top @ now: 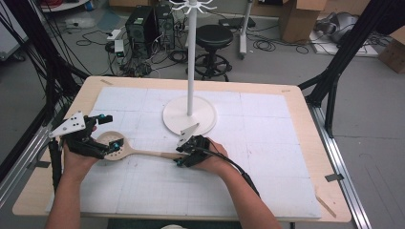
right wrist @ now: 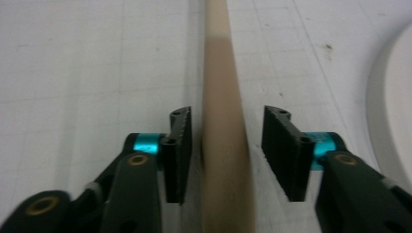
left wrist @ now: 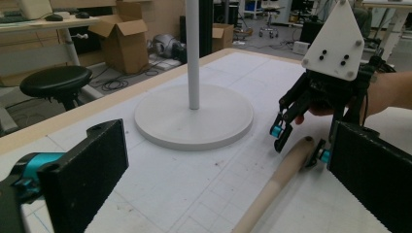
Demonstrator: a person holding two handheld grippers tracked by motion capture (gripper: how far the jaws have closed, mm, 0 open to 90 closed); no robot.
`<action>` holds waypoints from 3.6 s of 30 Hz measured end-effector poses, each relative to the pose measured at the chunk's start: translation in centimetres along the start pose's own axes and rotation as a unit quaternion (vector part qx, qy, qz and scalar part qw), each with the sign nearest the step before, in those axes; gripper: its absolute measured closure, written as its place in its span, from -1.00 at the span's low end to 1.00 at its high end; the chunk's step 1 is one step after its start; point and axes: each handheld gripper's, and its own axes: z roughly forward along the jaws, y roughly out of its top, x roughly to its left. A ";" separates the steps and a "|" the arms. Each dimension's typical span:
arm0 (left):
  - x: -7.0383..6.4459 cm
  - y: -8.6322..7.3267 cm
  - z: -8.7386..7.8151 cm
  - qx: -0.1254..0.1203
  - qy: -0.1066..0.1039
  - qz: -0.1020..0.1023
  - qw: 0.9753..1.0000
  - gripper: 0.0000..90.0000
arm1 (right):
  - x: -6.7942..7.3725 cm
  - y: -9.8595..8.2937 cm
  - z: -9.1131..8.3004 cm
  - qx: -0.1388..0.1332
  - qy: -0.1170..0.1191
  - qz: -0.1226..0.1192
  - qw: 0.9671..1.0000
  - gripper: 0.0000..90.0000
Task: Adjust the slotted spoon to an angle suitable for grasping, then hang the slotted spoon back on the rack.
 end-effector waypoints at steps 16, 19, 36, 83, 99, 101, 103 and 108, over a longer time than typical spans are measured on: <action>-0.1 0.1 0.0 0.000 -0.004 0.001 1.000 -0.96 | 0.4 -3.5 -12.6 -0.173 -0.091 0.075 0.978 -0.30; -0.2 0.1 0.1 0.000 -0.005 0.000 1.000 -0.96 | 0.7 -4.9 -14.4 -0.193 -0.114 0.090 0.971 -0.36; -0.1 0.0 0.5 0.002 -0.016 -0.001 1.000 -0.96 | 1.4 -9.9 -18.6 -0.297 -0.165 0.167 0.926 -0.68; -4.2 1.0 12.1 0.263 -0.151 0.082 0.949 -0.46 | 0.5 -10.6 -18.5 -0.295 -0.171 0.175 0.924 -0.69; -4.6 -0.1 15.8 0.401 -0.159 0.118 0.894 0.00 | 0.5 -10.6 -18.3 -0.289 -0.170 0.174 0.926 -0.69; -4.5 -0.1 16.1 0.411 -0.163 0.117 0.889 0.09 | 0.4 -10.6 -18.2 -0.286 -0.171 0.173 0.927 -0.69; -4.5 -0.4 16.4 0.431 -0.162 0.117 0.880 0.20 | 0.5 -10.5 -18.2 -0.283 -0.170 0.172 0.928 -0.69; -4.4 -0.5 16.7 0.443 -0.165 0.122 0.873 0.27 | 0.5 -10.5 -18.1 -0.280 -0.170 0.174 0.929 -0.69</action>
